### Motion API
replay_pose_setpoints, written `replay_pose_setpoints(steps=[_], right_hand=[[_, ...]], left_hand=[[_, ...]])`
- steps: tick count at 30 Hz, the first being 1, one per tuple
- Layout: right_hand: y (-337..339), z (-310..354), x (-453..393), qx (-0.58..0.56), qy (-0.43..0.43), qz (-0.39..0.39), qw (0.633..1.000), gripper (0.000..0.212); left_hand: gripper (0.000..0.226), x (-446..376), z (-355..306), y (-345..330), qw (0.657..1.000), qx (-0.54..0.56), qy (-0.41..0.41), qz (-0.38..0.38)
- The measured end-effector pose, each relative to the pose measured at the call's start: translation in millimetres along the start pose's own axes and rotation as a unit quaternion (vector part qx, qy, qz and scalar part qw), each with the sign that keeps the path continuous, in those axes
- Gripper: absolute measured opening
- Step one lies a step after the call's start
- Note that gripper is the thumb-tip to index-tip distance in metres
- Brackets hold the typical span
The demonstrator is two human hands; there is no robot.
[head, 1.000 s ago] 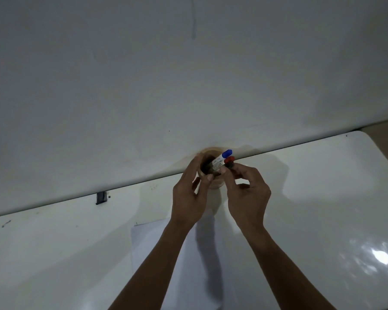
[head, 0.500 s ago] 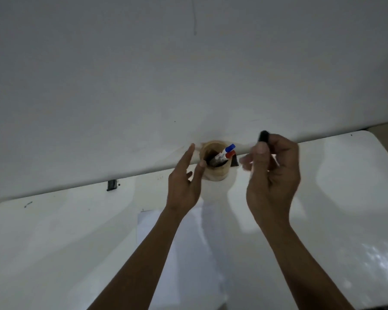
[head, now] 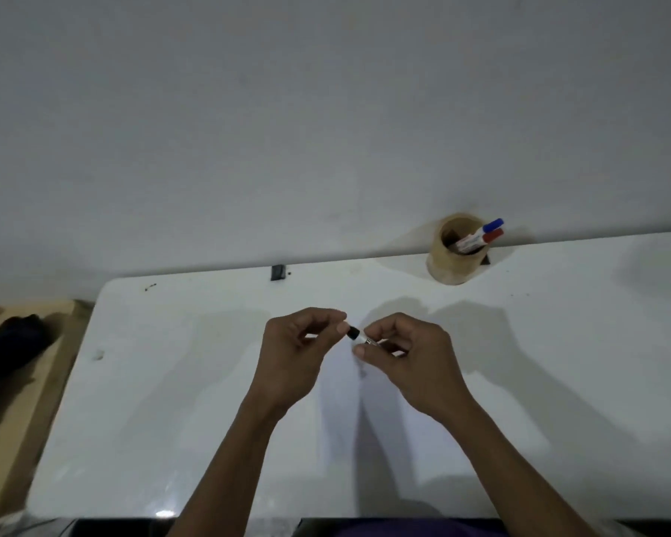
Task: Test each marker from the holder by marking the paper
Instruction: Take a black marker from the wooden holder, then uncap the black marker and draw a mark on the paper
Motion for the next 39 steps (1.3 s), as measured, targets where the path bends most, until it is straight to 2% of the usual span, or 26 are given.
replay_pose_setpoints(steps=[4,6,11,13,15,17,20,24,30,34,39], right_hand=[[-24.4,4.4,13.7,0.058,-0.009,0.05,0.997,0.019],[-32.3,-0.1,18.8,0.038,-0.032,0.05,0.997,0.022],[-52.6,-5.5,28.8,-0.152,-0.096,-0.015,0.984,0.029],[-63.6,-6.1,31.9,-0.247,-0.134,-0.049,0.958,0.033],[-77.7,-6.3,35.5,-0.352,-0.174,-0.067,0.917,0.032],[-92.3,-5.7,38.2,-0.401,-0.194,-0.067,0.893,0.032],[-108.4,-6.6,40.8,-0.372,-0.195,-0.056,0.906,0.034],[-108.3,-15.5,37.1,-0.322,-0.185,-0.059,0.927,0.019],[-97.0,-20.7,17.4,-0.301,-0.152,-0.051,0.94,0.008],[-66.5,-25.4,-4.9,-0.316,-0.145,-0.083,0.934,0.005],[-40.7,-31.2,-26.8,-0.278,-0.135,-0.078,0.948,0.005]], left_hand=[[0.01,16.3,19.8,41.9,0.997,0.065,0.008,-0.048],[0.013,23.4,32.9,61.2,0.994,0.086,0.02,-0.068],[0.007,33.2,55.1,87.8,0.998,0.051,0.044,-0.014],[0.007,33.1,58.5,92.8,0.998,0.04,0.038,-0.001],[0.006,32.7,59.5,93.7,0.999,0.042,0.031,0.006],[0.005,33.0,60.1,90.7,0.999,0.029,0.02,0.016],[0.007,36.4,64.9,83.6,0.999,-0.01,0.008,0.034],[0.008,37.8,72.1,80.6,0.998,-0.053,-0.001,0.032],[0.011,26.6,71.1,75.5,0.997,-0.057,0.042,0.019],[0.006,7.5,73.4,84.9,0.993,-0.097,0.065,-0.021],[0.009,-26.3,72.4,89.9,0.966,-0.228,0.027,-0.118]])
Point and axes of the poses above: each hand's wrist, its own x-axis away from the middle knuckle, its own y-axis out of the back of the hand, z = x × y, the point moved 4 cm from there along -x, towards the middle knuckle, and after that the axes turned 8 degrees about x, right-handed, at the moved point
